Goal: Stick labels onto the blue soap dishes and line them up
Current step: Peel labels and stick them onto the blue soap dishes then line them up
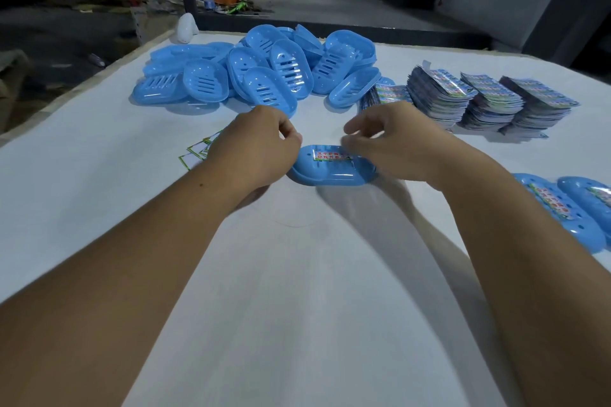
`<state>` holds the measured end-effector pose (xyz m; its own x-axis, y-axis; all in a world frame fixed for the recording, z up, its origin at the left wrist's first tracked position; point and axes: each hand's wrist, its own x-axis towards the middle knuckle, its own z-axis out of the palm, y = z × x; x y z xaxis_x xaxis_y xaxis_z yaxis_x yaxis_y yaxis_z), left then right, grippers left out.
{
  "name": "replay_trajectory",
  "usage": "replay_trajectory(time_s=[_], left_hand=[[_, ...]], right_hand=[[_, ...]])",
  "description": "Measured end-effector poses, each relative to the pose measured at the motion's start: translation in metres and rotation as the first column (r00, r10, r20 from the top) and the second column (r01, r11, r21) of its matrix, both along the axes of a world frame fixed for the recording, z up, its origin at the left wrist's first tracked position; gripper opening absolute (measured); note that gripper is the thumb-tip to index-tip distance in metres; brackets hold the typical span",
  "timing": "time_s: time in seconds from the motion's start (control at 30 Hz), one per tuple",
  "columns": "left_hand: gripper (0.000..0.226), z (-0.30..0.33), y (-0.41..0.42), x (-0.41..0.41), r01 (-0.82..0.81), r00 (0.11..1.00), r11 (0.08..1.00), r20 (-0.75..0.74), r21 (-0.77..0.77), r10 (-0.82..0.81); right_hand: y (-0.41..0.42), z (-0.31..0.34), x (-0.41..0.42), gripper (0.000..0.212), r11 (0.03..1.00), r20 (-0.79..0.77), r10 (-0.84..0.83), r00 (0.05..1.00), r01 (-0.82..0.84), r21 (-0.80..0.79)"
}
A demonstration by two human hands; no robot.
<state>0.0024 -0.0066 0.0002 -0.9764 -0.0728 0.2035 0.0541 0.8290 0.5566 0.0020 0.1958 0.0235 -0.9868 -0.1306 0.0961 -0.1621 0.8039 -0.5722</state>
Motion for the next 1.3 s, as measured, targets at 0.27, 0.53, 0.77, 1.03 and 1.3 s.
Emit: replay_trajectory(time_s=[0.27,0.53,0.77,1.03,1.3], left_hand=[[0.014,0.006,-0.001,0.003,-0.019,0.999,1.0,-0.051,-0.004,0.019],[0.017,0.006,-0.001,0.005,-0.014,0.998,1.0,-0.056,-0.013,0.013],[0.02,0.009,0.003,0.01,-0.003,0.999,1.0,-0.043,-0.028,0.002],[0.02,0.012,0.006,0.015,0.026,0.999,0.999,-0.044,-0.028,-0.027],[0.022,0.009,0.004,0.014,0.018,0.997,1.0,-0.07,-0.013,-0.019]], right_hand=[[-0.013,-0.007,0.016,0.079,0.976,-0.017,0.153,0.988,-0.149,0.16],[0.021,-0.012,0.043,0.07,0.941,-0.167,-0.139,0.976,0.182,0.284],[0.056,-0.022,0.078,0.072,0.772,-0.226,-0.346,0.911,0.413,0.484],[0.085,-0.029,0.102,0.072,0.792,-0.252,-0.395,0.884,0.466,0.395],[0.12,-0.023,0.108,0.065,0.826,-0.198,-0.434,0.879,0.476,0.301]])
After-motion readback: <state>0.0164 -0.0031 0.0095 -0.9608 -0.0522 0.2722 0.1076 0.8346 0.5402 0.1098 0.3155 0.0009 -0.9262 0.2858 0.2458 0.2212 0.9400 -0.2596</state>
